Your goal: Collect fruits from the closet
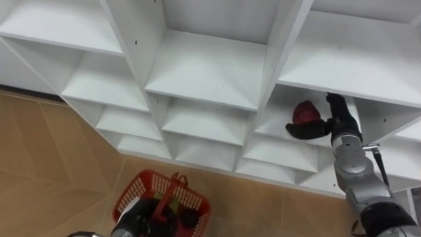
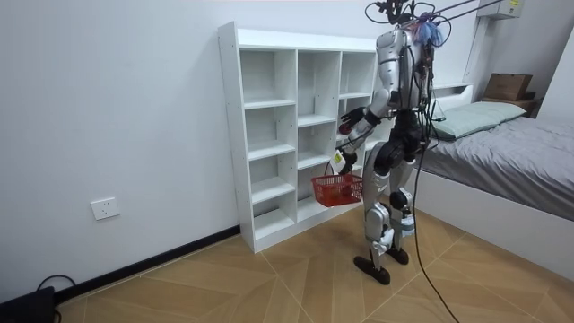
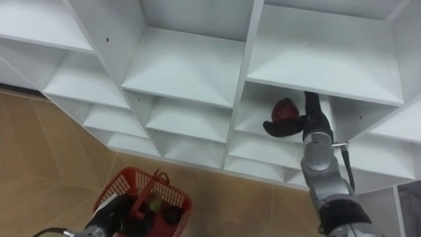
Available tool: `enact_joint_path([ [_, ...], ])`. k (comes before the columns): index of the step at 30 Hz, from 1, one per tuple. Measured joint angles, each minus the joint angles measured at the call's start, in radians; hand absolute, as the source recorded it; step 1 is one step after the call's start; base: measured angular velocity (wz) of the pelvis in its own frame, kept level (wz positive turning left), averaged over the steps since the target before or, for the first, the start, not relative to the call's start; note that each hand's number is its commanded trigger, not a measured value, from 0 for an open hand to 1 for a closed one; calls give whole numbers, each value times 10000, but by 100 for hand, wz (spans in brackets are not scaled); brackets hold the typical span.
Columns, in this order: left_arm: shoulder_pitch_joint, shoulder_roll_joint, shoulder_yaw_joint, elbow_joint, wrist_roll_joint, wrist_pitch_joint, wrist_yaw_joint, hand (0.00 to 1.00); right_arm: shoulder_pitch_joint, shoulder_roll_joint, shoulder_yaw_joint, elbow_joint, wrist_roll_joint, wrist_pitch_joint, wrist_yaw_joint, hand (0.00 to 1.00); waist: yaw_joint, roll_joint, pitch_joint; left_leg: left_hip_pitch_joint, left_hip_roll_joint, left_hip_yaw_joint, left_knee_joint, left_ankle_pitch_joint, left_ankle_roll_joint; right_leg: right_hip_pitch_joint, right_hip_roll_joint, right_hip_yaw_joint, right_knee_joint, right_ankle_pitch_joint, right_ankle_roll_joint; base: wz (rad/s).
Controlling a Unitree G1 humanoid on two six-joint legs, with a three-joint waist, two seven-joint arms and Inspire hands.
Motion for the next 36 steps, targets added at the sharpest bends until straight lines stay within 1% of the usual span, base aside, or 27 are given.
enact_joint_path([
  [6,-361,0,-23,518,2,-1,6,100,-48,-6,0,136,89,8,-3,0,0,-25,16,-111,7,149,-33,28,4,-233,-21,77,142,0,-1,-6],
  [14,-446,3,-32,821,-1,-1,-104,100,-140,-19,47,213,353,8,1,0,12,-71,58,-231,-2,147,-12,36,16,-327,-34,47,145,-1,-1,0],
  [16,-489,1,-29,916,11,-2,-125,100,-158,-19,48,250,353,5,10,0,14,-75,83,-251,-5,145,-9,36,17,-334,-36,44,140,-1,-1,0],
  [18,-518,-1,-21,989,15,-2,-124,100,-224,-22,49,405,363,6,17,0,43,-89,130,-273,-7,154,-8,36,17,-360,-38,50,138,-1,-1,0],
  [23,-631,-40,-30,999,6,-2,-65,100,-265,-39,64,543,376,-63,0,0,223,-93,131,-505,-1,194,34,45,23,-652,-56,42,265,0,-5,0],
  [30,-709,-49,-45,1130,-4,-2,34,100,-597,-67,64,765,334,-9,29,0,243,-86,128,-659,0,203,144,46,25,-792,-66,14,338,1,-6,0],
  [33,-791,-52,-240,1123,-7,-2,8,100,-796,-67,67,749,278,-10,43,0,242,-83,126,-863,4,244,206,69,28,-1040,-85,37,465,11,-23,-2],
  [36,-793,-51,-299,1120,-6,-9,-54,100,-832,-65,67,749,278,-10,151,0,245,-81,125,-874,4,254,207,80,29,-1061,-94,39,496,11,-23,0],
])
